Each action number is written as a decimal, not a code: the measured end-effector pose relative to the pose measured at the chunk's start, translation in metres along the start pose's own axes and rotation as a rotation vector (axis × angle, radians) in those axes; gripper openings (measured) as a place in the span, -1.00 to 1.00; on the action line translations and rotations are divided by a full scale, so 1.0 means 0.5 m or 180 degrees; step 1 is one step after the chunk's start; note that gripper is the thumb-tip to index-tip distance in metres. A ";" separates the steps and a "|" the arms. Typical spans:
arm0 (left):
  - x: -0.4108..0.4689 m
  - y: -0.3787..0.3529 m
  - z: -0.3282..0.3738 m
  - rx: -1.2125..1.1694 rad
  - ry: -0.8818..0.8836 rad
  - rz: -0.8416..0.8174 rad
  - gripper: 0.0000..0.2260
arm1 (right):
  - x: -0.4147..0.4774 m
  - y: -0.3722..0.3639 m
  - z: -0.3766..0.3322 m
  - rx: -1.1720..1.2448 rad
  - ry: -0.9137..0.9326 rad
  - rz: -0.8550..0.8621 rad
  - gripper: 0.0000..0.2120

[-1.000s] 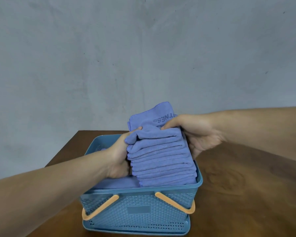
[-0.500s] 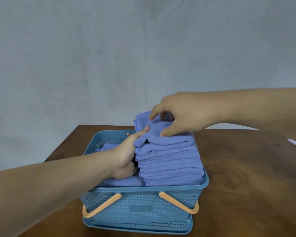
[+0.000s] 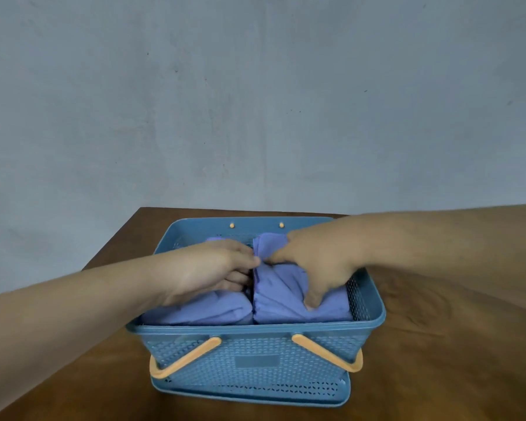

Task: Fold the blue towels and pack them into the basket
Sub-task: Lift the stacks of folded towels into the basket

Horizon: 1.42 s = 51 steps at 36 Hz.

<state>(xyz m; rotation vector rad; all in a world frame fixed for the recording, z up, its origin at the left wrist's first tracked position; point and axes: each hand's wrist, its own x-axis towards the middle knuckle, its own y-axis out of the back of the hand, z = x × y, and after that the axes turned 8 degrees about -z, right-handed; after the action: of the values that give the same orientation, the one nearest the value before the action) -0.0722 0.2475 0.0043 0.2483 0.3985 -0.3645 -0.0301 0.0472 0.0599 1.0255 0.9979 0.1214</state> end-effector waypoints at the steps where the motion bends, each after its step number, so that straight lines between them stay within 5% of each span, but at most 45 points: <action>1: -0.001 -0.002 -0.001 0.0054 -0.0038 0.0006 -0.65 | 0.005 -0.002 0.002 -0.0001 -0.0008 -0.0014 -0.10; 5: -0.017 0.000 -0.004 0.0551 -0.0276 0.0122 -0.67 | 0.012 0.000 0.015 -0.0054 -0.0004 -0.0061 -0.01; 8: -0.040 0.030 -0.002 0.1770 -0.0737 0.0585 -0.74 | -0.009 0.033 0.032 -0.0072 0.0031 -0.0148 0.00; 12: -0.058 0.069 -0.019 0.3378 -0.0491 0.0661 -0.30 | -0.027 0.087 0.050 0.0165 0.0126 0.0302 -0.11; 17: -0.051 0.062 -0.047 0.3585 0.0332 -0.0088 0.06 | 0.031 0.047 0.028 0.0328 0.0231 0.0148 0.03; 22: -0.030 0.053 -0.054 0.3822 0.0585 -0.0242 0.08 | 0.054 -0.009 0.034 0.0406 0.0101 0.0005 0.28; 29: -0.006 0.057 -0.052 0.4093 0.0661 -0.0453 0.09 | 0.101 -0.049 0.015 0.0113 0.0080 -0.0050 0.18; 39: -0.022 0.053 -0.039 0.3871 0.0522 -0.0345 0.14 | 0.068 -0.035 0.037 0.0722 0.0196 0.0118 0.26; 46: -0.072 0.089 -0.003 0.3516 -0.0703 0.0190 -0.28 | -0.023 -0.007 0.087 0.1350 0.0313 0.1216 -0.31; 51: -0.100 0.143 -0.018 0.3374 -0.0808 0.0927 -0.31 | -0.057 -0.041 0.097 0.1156 -0.0161 0.1620 -0.52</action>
<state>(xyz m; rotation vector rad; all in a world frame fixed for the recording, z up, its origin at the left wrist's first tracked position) -0.0901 0.3296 0.0288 1.2660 -0.1208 -0.2861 -0.0176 -0.0108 0.0693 1.5968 0.7063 0.3392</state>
